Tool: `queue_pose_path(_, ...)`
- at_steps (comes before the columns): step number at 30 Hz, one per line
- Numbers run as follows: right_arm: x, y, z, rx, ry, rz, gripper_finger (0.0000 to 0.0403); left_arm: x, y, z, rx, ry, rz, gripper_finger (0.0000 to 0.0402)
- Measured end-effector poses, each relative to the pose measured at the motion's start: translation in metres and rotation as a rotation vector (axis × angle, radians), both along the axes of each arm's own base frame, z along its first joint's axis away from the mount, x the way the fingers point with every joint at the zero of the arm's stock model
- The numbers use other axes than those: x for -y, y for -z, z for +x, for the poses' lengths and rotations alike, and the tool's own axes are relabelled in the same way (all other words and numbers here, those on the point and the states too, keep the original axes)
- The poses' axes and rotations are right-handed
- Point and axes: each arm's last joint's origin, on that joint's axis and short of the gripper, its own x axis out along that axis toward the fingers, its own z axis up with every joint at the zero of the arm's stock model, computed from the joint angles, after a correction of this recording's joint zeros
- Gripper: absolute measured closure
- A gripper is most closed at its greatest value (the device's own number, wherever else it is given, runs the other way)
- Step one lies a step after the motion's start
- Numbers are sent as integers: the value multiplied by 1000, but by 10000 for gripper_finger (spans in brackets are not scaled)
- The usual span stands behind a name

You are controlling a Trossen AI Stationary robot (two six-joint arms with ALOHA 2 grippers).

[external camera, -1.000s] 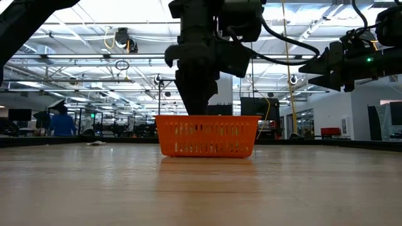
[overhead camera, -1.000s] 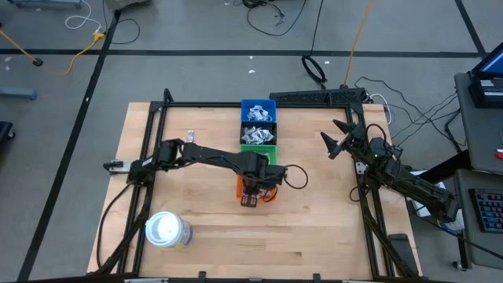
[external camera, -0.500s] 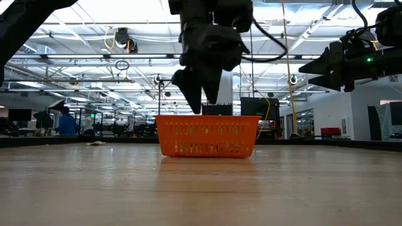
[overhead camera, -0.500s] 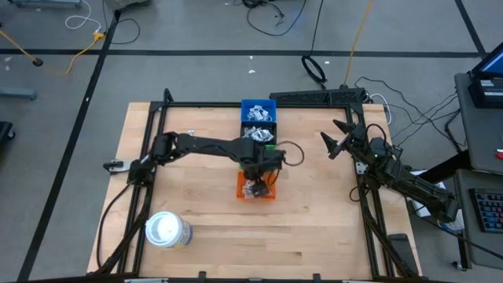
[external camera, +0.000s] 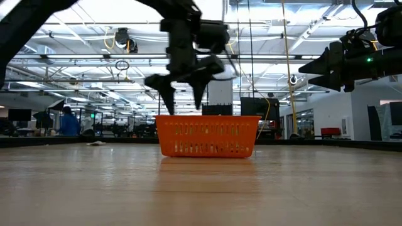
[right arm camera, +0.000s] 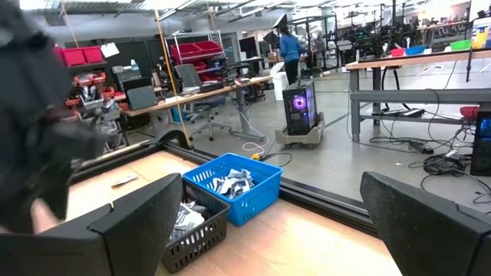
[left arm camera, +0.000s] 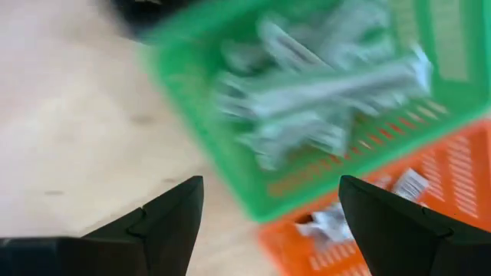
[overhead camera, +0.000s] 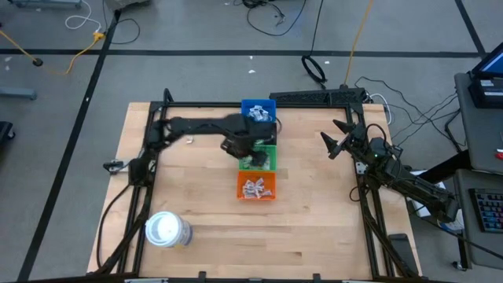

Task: Pick & Place First Aid Supplies
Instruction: Put the orange ointment pack into the orange bin

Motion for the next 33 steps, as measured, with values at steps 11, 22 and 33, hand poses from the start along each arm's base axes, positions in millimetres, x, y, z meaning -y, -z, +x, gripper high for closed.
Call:
queue_pose_path(11,0,0,0,-1,0,0,9,-71,7,-102,-115,-290,62,91)
queue_pose_path(22,0,0,0,-1,0,0,9,-115,15,-182,-202,-543,69,91)
queue_pose_path(33,0,0,0,0,0,0,9,-118,44,-201,-290,-625,90,92)
